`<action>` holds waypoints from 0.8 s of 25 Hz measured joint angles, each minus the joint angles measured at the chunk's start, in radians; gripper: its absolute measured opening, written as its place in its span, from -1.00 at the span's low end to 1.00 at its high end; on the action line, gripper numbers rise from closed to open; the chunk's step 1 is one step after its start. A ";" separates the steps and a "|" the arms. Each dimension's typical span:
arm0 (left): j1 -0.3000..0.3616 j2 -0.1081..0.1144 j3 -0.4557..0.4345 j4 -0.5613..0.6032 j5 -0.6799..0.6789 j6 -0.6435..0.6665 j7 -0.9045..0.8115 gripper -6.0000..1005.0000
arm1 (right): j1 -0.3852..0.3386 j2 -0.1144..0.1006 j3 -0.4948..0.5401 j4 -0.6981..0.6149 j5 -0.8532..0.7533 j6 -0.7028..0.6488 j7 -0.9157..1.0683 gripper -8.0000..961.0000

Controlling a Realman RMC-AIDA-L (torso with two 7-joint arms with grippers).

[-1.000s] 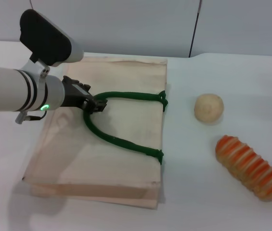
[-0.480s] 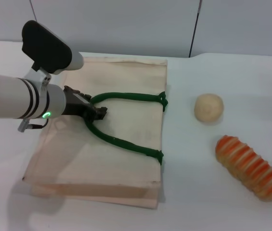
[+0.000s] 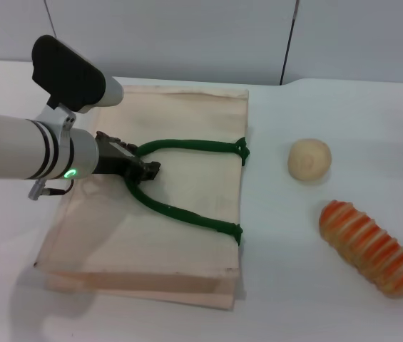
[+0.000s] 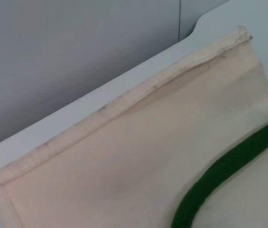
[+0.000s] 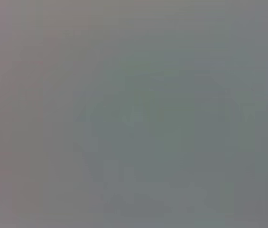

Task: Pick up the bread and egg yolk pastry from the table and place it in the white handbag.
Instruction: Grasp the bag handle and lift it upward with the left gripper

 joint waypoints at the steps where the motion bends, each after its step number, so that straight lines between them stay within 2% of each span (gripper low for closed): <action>1: 0.000 0.000 -0.001 0.000 0.000 0.000 -0.003 0.08 | 0.000 0.000 0.000 0.000 0.000 0.000 0.000 0.57; 13: 0.002 0.002 -0.004 -0.009 0.030 -0.001 -0.039 -0.05 | 0.000 0.000 0.000 0.000 0.000 0.000 0.000 0.57; 20: -0.008 0.002 -0.008 -0.021 0.059 0.001 -0.067 -0.30 | 0.000 0.000 0.000 0.000 0.000 0.000 0.000 0.57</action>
